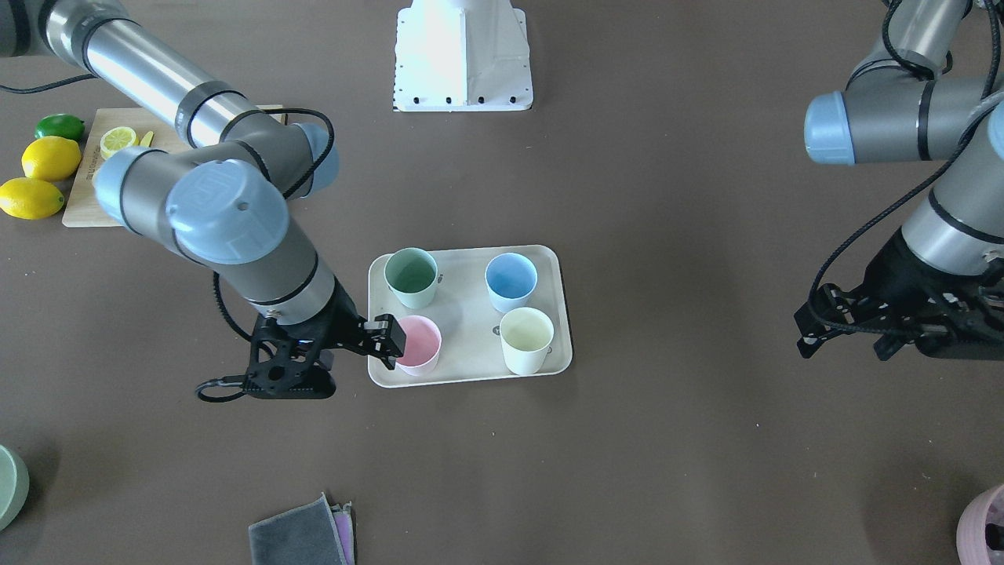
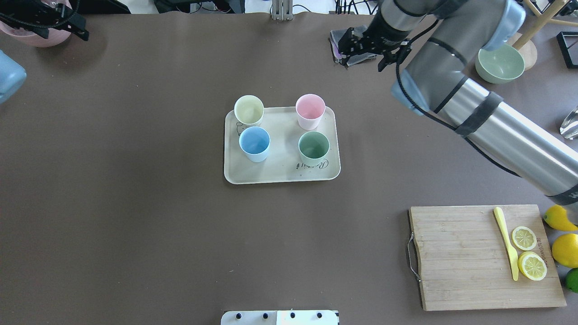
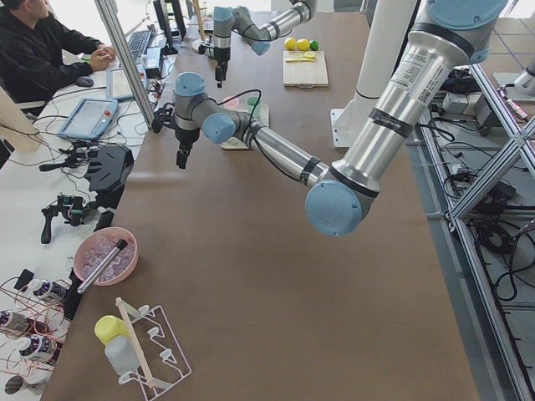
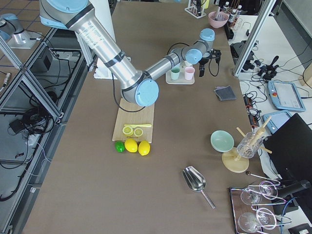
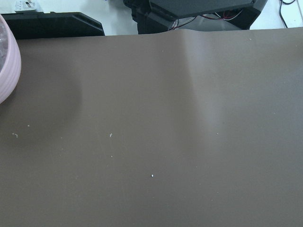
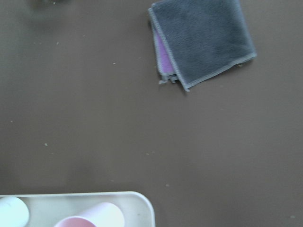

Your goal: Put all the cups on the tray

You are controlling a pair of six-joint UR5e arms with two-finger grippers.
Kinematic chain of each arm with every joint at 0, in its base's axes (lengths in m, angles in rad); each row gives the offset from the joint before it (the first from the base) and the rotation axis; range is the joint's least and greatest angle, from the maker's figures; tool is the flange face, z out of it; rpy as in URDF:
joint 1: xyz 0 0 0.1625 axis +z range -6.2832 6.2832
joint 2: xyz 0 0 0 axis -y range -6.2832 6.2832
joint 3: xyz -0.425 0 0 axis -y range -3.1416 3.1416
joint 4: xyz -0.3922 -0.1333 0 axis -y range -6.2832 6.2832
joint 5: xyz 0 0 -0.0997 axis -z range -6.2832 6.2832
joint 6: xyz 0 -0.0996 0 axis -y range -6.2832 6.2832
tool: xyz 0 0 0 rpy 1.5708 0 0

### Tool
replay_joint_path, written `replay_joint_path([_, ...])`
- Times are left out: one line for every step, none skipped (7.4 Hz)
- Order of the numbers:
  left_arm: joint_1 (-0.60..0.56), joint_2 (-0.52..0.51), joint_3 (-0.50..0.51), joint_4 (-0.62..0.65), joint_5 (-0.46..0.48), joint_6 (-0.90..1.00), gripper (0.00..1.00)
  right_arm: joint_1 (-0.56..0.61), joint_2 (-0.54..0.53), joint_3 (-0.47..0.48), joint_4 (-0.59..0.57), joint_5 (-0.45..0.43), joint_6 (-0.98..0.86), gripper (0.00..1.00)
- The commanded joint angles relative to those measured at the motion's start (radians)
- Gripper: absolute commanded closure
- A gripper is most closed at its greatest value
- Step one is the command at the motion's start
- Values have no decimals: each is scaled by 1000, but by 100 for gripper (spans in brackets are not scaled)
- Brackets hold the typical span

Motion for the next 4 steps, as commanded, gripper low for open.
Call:
replay_joint_path([-71, 57, -54, -2, -39, 68, 2, 168, -242, 184, -87, 107, -286, 0])
replay_joint_path([-88, 94, -56, -26, -28, 71, 2, 216, -349, 236, -86, 110, -340, 0])
replay_joint_path([-127, 126, -56, -46, -28, 71, 2, 253, -446, 267, -86, 105, -438, 0])
replay_joint_path([-139, 170, -59, -49, -28, 72, 2, 295, -512, 271, -86, 107, -516, 0])
